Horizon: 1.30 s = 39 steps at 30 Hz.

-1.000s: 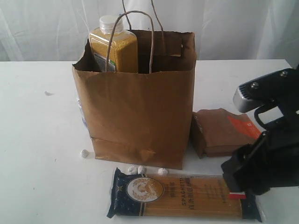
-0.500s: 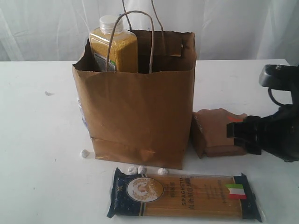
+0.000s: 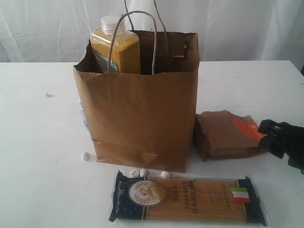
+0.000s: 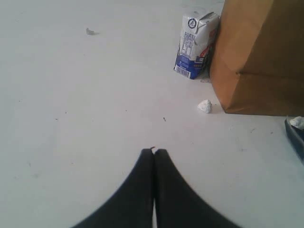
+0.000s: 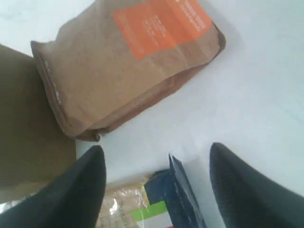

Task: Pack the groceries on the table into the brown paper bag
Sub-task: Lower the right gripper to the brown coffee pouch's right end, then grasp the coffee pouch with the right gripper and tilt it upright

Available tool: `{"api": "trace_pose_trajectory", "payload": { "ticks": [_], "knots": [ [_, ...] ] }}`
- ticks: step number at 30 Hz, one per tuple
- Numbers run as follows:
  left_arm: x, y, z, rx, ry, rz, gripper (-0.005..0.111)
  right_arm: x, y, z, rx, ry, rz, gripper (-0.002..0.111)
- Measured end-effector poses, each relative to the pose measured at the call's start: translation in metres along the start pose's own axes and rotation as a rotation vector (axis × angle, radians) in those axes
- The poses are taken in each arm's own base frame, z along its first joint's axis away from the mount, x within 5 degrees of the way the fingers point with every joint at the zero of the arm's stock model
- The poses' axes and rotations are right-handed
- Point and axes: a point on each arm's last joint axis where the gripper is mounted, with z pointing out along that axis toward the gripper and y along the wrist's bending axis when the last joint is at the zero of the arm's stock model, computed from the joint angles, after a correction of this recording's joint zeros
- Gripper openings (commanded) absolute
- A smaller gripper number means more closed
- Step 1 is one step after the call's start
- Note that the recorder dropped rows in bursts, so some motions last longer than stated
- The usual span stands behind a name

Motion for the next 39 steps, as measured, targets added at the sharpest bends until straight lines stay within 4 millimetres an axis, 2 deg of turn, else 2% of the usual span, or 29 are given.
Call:
{"api": "trace_pose_trajectory", "payload": {
  "ticks": [5, 10, 15, 21, 29, 33, 36, 39],
  "knots": [
    [0.000, 0.000, 0.000, 0.000, 0.000, 0.000, 0.000, -0.013, -0.017, 0.007, 0.041, 0.001, 0.016, 0.059],
    [0.000, 0.000, 0.000, 0.000, 0.000, 0.000, 0.000, -0.031, -0.033, 0.028, 0.092, 0.109, -0.035, 0.059],
    [0.000, 0.000, 0.000, 0.000, 0.000, 0.000, 0.000, -0.057, -0.032, 0.049, 0.009, 0.193, -0.121, 0.059],
    [0.000, 0.000, 0.000, 0.000, 0.000, 0.000, 0.000, -0.086, -0.037, 0.076, -0.025, 0.204, -0.168, 0.059],
    [0.000, 0.000, 0.000, 0.000, 0.000, 0.000, 0.000, -0.090, -0.054, 0.133, -0.032, 0.342, -0.190, 0.059],
    [0.000, 0.000, 0.000, 0.000, 0.000, 0.000, 0.000, -0.090, -0.060, 0.151, -0.044, 0.384, -0.198, 0.057],
    [0.000, 0.000, 0.000, 0.000, 0.000, 0.000, 0.000, -0.093, -0.060, 0.157, -0.061, 0.382, -0.207, 0.050],
    [0.000, 0.000, 0.000, 0.000, 0.000, 0.000, 0.000, -0.093, -0.057, 0.163, -0.117, 0.387, -0.218, 0.038]
  ]
}}
